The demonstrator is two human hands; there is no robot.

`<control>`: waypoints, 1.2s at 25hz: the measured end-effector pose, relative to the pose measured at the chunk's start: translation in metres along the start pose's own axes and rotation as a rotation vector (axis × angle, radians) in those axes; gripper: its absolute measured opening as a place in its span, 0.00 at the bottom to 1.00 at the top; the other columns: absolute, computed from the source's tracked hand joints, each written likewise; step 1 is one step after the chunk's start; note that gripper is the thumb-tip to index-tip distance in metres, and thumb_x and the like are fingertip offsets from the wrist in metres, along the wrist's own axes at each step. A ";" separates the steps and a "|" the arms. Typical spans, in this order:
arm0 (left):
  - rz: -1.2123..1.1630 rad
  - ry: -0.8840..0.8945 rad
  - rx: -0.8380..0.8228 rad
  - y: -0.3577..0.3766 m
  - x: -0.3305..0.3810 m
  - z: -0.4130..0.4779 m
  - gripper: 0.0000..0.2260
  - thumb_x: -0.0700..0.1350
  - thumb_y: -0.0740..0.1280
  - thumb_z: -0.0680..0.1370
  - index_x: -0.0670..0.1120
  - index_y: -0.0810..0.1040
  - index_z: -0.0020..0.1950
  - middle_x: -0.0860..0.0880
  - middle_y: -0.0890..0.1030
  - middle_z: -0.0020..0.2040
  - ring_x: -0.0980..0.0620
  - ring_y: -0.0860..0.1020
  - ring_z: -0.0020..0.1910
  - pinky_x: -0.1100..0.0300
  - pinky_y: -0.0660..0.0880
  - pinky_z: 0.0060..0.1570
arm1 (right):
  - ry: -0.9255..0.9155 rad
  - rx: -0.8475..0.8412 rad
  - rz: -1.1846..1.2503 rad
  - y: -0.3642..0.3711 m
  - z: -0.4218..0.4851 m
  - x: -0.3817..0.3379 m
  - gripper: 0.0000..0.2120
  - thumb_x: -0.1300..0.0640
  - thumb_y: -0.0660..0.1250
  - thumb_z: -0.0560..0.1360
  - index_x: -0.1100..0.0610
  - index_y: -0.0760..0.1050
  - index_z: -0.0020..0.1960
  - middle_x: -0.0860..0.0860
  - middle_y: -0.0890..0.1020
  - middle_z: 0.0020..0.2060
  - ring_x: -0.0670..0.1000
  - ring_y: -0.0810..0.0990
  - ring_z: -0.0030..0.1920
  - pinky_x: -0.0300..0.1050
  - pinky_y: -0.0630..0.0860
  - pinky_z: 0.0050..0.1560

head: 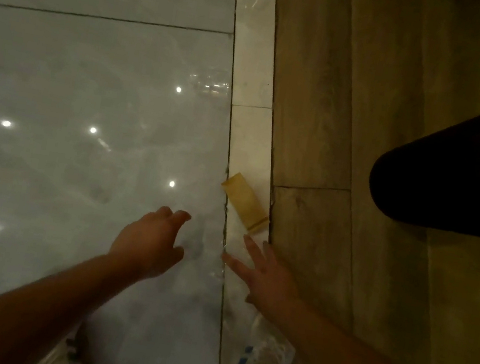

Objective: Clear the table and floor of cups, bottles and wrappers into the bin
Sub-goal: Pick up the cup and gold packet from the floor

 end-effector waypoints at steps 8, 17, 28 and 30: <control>-0.504 0.177 -0.258 -0.033 -0.022 0.057 0.36 0.62 0.77 0.61 0.67 0.68 0.67 0.59 0.74 0.63 0.61 0.75 0.58 0.62 0.76 0.55 | -0.010 0.485 0.369 -0.045 0.039 0.006 0.22 0.43 0.64 0.72 0.43 0.70 0.65 0.47 0.80 0.53 0.51 0.81 0.51 0.43 0.79 0.42; -0.117 0.316 0.167 -0.135 -0.025 0.159 0.41 0.61 0.76 0.65 0.56 0.64 0.75 0.55 0.80 0.58 0.58 0.79 0.45 0.64 0.75 0.48 | -0.215 0.751 0.437 -0.228 0.159 0.024 0.33 0.41 0.73 0.67 0.42 0.65 0.69 0.47 0.68 0.64 0.49 0.68 0.63 0.49 0.77 0.55; -0.786 0.018 0.371 -0.191 -0.125 0.200 0.32 0.39 0.81 0.64 0.49 0.76 0.66 0.46 0.81 0.52 0.47 0.81 0.44 0.53 0.79 0.41 | 0.046 0.554 0.420 -0.281 0.277 0.089 0.36 0.51 0.75 0.69 0.49 0.63 0.71 0.54 0.72 0.66 0.55 0.73 0.63 0.51 0.74 0.60; -0.695 0.018 0.361 -0.187 -0.119 0.202 0.33 0.41 0.81 0.63 0.50 0.75 0.66 0.48 0.80 0.53 0.47 0.81 0.47 0.52 0.80 0.47 | 0.026 0.676 0.565 -0.286 0.260 0.093 0.34 0.47 0.76 0.67 0.49 0.66 0.68 0.52 0.71 0.64 0.52 0.75 0.58 0.46 0.74 0.55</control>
Point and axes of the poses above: each hand's wrist, its own z-axis towards the middle knuckle, its own y-axis out of the palm, x = y × z, the point moved 2 cm from there along z, towards the middle knuckle
